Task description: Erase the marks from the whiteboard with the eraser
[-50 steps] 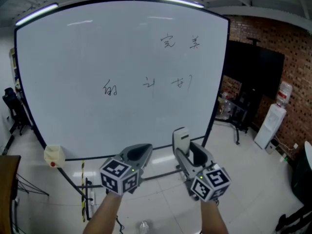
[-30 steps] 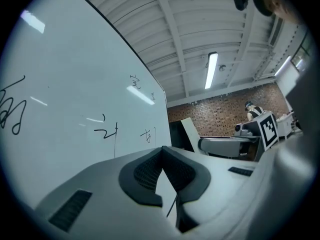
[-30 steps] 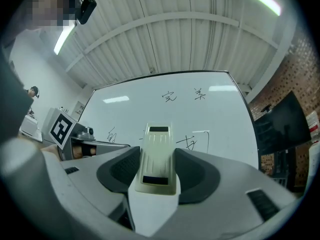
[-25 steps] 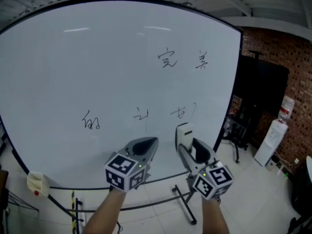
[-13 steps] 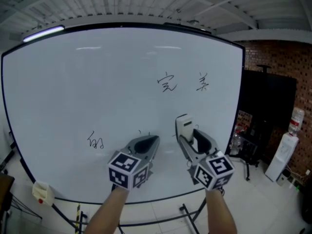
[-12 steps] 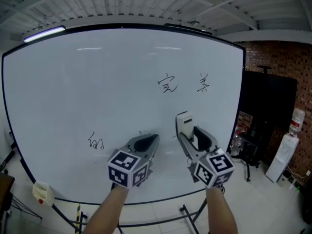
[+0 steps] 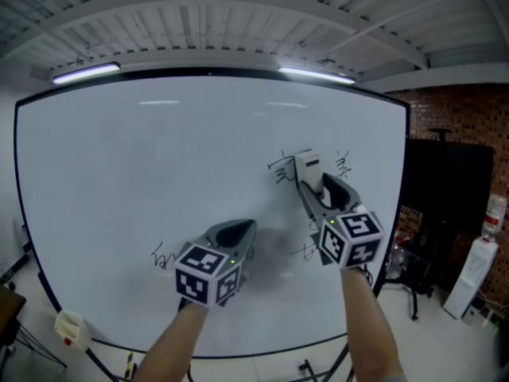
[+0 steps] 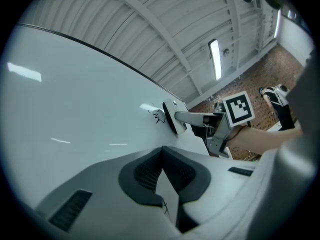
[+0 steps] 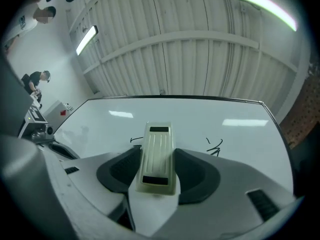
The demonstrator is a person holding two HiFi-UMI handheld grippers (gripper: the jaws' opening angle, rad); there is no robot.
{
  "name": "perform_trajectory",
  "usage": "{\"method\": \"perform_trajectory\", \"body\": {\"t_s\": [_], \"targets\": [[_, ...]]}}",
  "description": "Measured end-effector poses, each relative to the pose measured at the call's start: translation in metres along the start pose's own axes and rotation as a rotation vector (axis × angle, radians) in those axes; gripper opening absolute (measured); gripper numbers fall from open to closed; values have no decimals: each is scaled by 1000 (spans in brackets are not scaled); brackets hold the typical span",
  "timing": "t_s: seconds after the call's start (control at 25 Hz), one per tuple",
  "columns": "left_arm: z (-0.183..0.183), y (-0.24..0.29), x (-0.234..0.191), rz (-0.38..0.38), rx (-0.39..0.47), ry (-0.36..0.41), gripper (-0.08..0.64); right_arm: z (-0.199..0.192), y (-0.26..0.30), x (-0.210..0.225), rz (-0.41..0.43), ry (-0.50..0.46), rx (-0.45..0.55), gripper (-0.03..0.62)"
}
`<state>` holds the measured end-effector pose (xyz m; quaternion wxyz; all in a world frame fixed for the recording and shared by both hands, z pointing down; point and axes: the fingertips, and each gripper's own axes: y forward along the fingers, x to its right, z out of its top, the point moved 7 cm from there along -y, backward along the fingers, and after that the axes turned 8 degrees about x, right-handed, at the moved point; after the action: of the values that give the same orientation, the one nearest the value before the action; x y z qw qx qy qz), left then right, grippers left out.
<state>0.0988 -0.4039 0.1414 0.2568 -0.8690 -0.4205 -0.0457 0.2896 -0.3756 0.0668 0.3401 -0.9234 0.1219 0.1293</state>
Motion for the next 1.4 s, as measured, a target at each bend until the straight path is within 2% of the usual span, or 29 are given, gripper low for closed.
{"method": "perform_trajectory", "body": {"t_s": [0.24, 0.48, 0.64, 0.84, 0.92, 1.24, 1.4], "targets": [[2, -4, -8, 12, -7, 24, 3, 13, 16, 2, -32, -62, 2, 230], [2, -9, -5, 6, -10, 28, 4, 23, 31, -7, -51, -195, -54, 225], [-2, -22, -9, 19, -17, 22, 4, 21, 40, -40, -5, -246, -68, 224], [-8, -44, -24, 66, -23, 4, 4, 12, 48, -110, 114, -297, -74, 224], [-12, -51, -28, 80, -28, -7, 4, 9, 47, -125, 136, -321, -69, 224], [-16, -60, -24, 73, -36, -15, 5, 12, 46, -123, 164, -227, -67, 227], [-16, -57, -19, 80, -41, -9, 5, 11, 45, -106, 164, -176, -58, 229]]}}
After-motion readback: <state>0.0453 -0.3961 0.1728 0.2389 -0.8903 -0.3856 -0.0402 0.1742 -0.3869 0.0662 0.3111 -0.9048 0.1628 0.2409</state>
